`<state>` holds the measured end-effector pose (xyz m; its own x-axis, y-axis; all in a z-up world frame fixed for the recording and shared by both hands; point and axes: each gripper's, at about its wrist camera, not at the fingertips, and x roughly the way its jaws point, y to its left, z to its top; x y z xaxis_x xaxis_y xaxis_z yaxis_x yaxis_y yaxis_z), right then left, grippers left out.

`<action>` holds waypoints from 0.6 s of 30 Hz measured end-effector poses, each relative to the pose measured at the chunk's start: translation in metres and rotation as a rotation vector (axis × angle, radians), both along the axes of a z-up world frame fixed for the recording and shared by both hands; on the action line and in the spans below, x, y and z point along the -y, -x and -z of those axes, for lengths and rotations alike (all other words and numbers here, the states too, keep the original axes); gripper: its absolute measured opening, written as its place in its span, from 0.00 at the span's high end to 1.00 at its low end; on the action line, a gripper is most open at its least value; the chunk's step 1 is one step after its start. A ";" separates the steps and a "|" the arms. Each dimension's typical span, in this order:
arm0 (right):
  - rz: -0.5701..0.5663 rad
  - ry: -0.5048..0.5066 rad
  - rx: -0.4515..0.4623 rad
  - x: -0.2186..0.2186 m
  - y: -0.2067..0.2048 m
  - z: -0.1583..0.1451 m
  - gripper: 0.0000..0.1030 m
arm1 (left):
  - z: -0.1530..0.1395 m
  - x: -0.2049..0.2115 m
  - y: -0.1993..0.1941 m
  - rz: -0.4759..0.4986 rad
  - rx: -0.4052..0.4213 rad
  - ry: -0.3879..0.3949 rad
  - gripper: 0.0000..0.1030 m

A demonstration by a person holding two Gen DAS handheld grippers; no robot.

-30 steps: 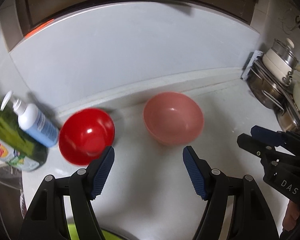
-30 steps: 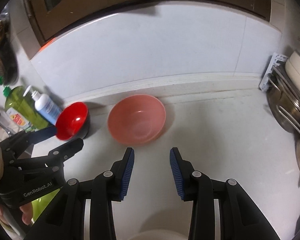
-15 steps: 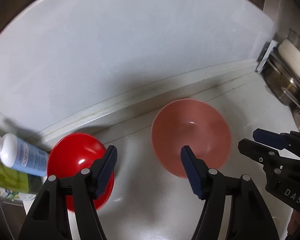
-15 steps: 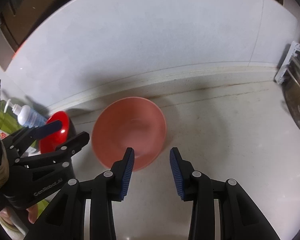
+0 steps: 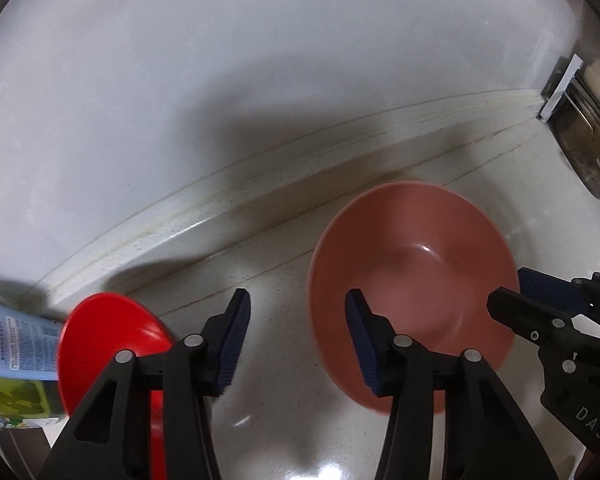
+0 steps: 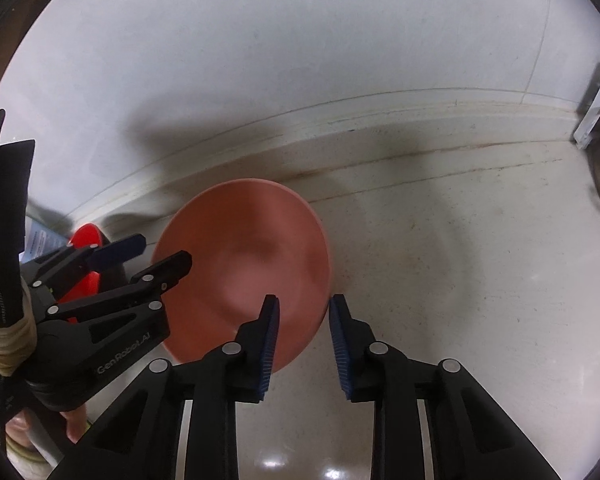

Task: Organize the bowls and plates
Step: 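Close the right tool on the pink bowl rim while the left tool grips it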

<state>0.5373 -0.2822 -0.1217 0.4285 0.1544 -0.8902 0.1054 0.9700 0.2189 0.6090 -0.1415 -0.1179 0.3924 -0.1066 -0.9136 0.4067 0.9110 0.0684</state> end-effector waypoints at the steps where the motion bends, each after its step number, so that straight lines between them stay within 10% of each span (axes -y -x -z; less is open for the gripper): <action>1: 0.002 0.002 -0.003 0.001 -0.002 0.001 0.79 | 0.002 0.001 -0.001 -0.001 -0.007 -0.001 0.63; 7: 0.023 -0.010 -0.016 0.003 -0.006 0.007 0.88 | 0.011 0.006 -0.001 0.006 -0.054 0.006 0.89; 18: 0.035 -0.035 -0.004 0.003 0.005 -0.007 0.89 | -0.005 -0.002 0.016 -0.025 -0.050 0.036 0.90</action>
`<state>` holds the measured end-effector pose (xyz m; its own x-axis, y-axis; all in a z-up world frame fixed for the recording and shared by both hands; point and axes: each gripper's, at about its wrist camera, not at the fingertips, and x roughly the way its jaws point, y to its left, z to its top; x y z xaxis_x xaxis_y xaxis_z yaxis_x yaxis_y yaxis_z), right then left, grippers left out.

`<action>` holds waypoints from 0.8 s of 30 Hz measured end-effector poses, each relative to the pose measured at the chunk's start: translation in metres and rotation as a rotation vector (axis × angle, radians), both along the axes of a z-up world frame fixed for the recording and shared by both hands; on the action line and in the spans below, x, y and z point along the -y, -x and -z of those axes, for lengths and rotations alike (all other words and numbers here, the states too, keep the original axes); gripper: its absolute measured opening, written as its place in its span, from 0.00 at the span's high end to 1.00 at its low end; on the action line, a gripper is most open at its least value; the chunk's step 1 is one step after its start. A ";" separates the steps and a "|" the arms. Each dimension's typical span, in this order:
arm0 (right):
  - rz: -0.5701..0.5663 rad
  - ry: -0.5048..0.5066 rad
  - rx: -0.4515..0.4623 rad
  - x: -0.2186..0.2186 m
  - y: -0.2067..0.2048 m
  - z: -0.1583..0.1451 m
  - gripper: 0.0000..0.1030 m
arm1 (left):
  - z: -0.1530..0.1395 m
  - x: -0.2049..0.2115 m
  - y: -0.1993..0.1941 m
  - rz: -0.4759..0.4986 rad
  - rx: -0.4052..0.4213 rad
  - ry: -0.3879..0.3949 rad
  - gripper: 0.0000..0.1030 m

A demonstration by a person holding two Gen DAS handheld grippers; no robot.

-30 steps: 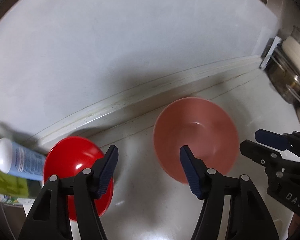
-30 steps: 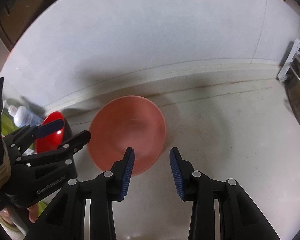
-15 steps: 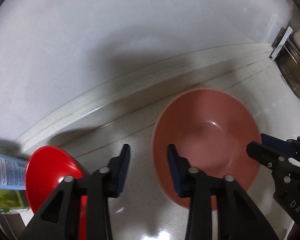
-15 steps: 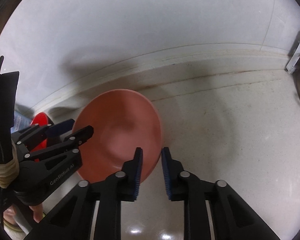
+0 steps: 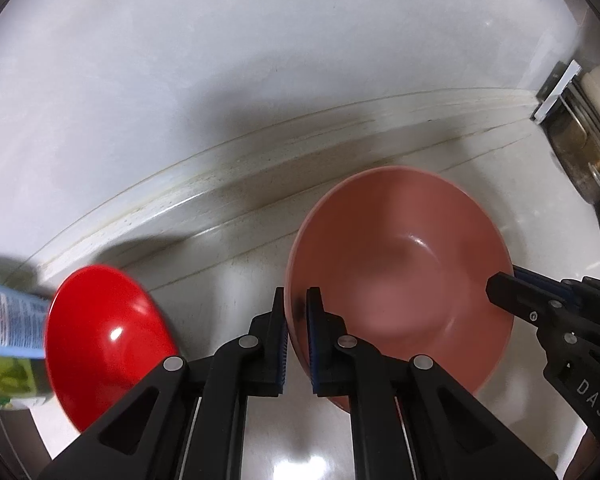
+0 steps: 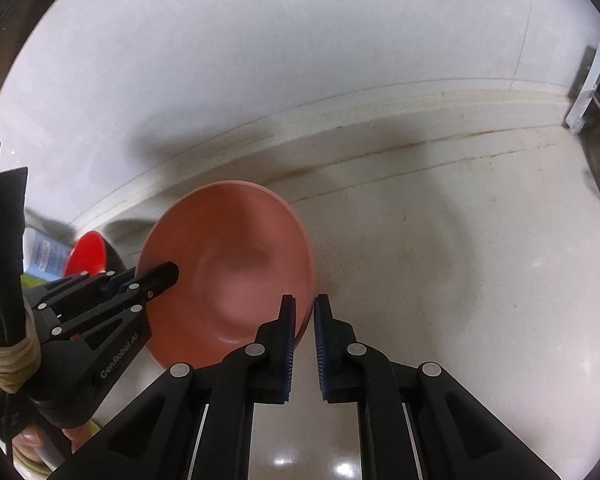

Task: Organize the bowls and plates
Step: 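Close the right tool on the pink bowl rim while the left tool grips it, then lift the pink bowl with both tools and carry it over the beige bowl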

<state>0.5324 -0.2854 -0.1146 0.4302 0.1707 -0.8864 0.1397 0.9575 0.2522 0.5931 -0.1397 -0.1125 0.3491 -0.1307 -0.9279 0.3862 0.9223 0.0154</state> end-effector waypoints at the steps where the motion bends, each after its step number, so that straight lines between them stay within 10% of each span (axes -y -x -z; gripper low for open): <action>1: 0.001 0.001 0.008 0.000 0.004 -0.004 0.89 | -0.005 -0.002 0.002 -0.003 0.000 0.008 0.90; 24: -0.009 0.024 0.120 0.013 0.131 -0.073 0.89 | -0.081 -0.017 0.142 0.031 0.048 0.137 0.87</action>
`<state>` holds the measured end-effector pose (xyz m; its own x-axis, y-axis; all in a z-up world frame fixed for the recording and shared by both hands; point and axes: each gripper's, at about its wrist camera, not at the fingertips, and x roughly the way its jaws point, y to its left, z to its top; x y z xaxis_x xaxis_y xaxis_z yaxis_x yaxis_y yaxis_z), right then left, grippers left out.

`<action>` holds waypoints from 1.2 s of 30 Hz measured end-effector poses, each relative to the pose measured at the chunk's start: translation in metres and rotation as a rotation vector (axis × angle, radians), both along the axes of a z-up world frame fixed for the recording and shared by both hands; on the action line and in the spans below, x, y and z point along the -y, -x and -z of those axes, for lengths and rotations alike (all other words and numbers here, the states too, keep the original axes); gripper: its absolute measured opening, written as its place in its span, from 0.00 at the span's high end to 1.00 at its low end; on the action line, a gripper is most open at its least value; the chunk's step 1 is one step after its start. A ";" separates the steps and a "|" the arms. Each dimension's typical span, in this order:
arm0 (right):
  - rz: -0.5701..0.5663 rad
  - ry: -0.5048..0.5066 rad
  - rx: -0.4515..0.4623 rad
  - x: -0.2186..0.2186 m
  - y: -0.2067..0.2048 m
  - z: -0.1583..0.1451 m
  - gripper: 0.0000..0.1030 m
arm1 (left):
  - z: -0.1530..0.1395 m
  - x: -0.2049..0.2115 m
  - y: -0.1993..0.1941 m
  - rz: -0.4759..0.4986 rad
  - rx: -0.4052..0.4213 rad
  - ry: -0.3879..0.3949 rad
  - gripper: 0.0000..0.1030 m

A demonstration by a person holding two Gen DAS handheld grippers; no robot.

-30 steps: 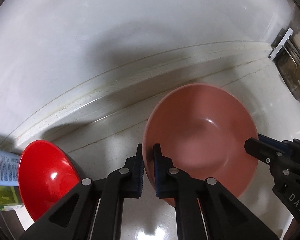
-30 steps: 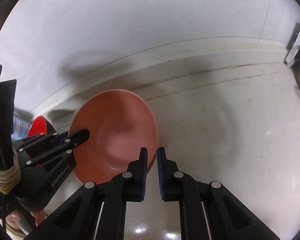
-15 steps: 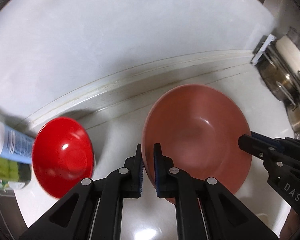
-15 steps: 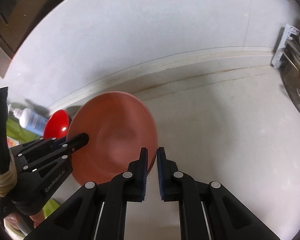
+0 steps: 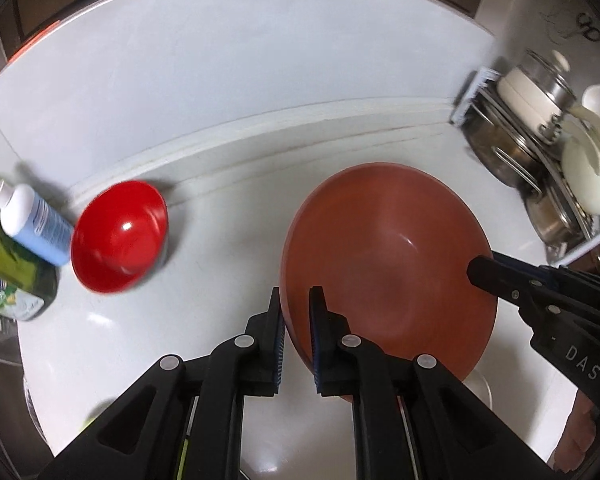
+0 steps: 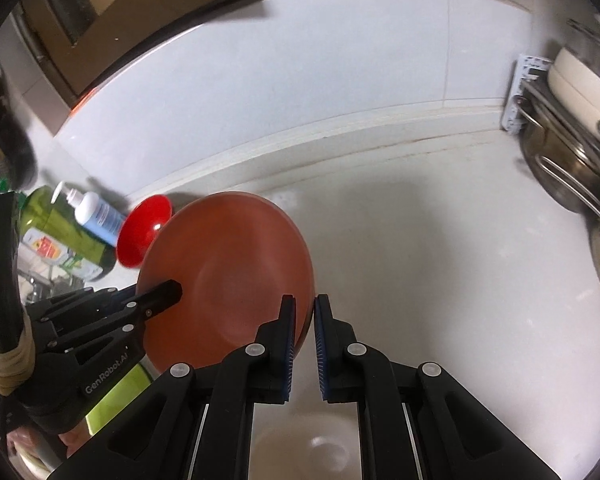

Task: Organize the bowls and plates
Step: 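Lift the pink bowl with both tools and carry it over the beige bowl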

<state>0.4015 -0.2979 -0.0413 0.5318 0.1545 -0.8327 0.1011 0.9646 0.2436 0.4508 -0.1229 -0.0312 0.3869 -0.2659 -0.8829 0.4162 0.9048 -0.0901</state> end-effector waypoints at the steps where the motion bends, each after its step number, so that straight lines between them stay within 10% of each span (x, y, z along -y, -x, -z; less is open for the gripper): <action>1: 0.002 0.005 0.006 0.000 0.007 -0.001 0.89 | -0.002 0.001 0.007 0.006 0.001 0.000 0.87; 36: 0.044 0.008 -0.092 0.031 0.133 0.043 0.89 | 0.037 0.036 0.126 0.151 -0.106 -0.051 0.85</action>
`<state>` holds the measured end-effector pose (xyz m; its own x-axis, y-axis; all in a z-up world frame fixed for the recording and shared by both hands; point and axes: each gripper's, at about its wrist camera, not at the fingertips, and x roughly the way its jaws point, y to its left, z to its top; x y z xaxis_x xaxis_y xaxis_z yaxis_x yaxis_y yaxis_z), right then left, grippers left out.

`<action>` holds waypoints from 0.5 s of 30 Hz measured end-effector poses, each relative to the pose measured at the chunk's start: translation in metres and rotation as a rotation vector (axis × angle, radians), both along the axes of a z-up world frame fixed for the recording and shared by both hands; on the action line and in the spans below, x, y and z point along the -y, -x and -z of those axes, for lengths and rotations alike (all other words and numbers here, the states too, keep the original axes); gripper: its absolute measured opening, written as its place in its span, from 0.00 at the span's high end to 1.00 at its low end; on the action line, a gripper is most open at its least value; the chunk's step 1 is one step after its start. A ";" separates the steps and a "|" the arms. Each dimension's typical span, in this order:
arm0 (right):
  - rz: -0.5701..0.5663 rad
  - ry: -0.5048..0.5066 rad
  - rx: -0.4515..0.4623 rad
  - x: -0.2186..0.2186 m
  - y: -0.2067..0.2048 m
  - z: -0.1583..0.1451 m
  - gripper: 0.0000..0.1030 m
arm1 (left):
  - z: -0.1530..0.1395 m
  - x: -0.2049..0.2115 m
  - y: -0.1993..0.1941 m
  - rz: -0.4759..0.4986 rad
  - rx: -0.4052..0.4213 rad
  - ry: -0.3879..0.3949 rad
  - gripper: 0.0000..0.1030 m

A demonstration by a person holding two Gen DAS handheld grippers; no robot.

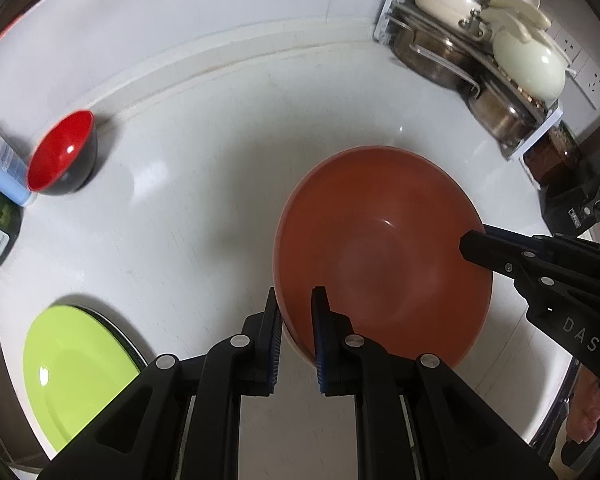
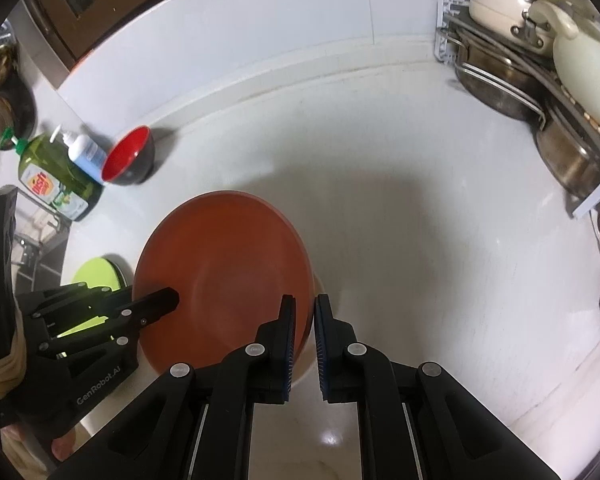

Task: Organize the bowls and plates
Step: 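Lift the pink bowl with both tools and carry it over the beige bowl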

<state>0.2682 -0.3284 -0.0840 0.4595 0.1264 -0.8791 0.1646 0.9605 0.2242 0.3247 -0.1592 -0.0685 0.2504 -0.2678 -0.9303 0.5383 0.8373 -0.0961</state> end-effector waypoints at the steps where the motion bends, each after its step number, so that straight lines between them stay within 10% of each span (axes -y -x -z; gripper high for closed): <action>1: -0.002 -0.001 -0.006 0.000 0.001 0.002 0.89 | 0.003 0.001 0.001 0.003 -0.006 -0.005 0.85; 15: -0.021 -0.025 -0.058 0.003 0.001 0.026 0.89 | 0.024 0.001 0.005 -0.008 -0.048 -0.040 0.85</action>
<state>0.2668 -0.3317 -0.1099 0.4048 0.1577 -0.9007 0.1582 0.9581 0.2388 0.3200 -0.1601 -0.0924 0.2069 -0.2284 -0.9513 0.5269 0.8453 -0.0884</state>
